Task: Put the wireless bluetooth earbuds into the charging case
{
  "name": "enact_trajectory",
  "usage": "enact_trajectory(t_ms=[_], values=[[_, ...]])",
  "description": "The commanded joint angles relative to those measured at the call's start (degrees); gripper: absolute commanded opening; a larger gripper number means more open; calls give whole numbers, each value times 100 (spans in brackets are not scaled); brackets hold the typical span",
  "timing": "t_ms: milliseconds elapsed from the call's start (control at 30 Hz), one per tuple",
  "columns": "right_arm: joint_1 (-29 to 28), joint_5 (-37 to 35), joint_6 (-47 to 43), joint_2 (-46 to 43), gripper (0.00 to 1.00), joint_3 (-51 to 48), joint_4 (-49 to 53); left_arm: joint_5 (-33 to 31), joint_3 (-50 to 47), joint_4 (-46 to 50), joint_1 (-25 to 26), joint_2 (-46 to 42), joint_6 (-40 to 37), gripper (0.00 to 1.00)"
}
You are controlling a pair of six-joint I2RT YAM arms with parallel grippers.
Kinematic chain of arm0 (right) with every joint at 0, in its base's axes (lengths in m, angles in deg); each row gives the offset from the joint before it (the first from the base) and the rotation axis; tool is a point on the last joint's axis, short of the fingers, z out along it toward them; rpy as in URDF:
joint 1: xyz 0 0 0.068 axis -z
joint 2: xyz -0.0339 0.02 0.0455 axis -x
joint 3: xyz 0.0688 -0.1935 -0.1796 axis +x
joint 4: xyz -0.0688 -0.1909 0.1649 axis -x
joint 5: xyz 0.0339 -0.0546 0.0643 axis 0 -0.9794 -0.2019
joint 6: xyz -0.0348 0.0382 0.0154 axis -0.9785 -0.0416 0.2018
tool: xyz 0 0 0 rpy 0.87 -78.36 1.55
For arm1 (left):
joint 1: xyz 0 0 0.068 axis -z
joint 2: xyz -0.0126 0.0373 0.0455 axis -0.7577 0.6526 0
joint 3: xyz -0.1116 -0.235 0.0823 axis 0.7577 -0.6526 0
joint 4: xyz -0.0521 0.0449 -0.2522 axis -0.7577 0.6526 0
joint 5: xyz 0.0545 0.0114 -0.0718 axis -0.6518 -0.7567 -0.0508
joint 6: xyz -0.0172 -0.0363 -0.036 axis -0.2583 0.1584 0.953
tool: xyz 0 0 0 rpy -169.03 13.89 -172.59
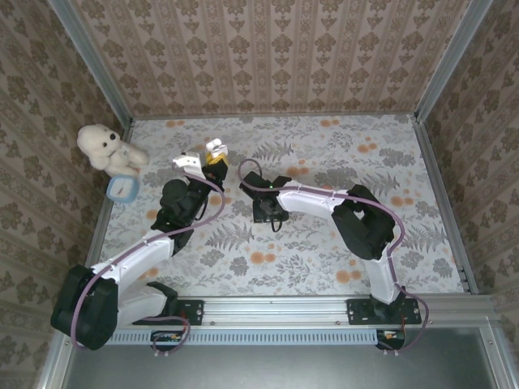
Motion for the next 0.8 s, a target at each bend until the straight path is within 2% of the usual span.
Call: enact_trajectory(t_ms=[0, 400, 767], values=[[15, -623, 432, -143, 59, 347, 609, 23, 206, -102, 43, 6, -85, 0], [27, -729, 1826, 472, 61, 903, 899, 25, 253, -171, 43, 81, -77, 0], [20, -542, 1471, 865, 60, 1057, 716, -10, 162, -232, 43, 25, -86, 0]])
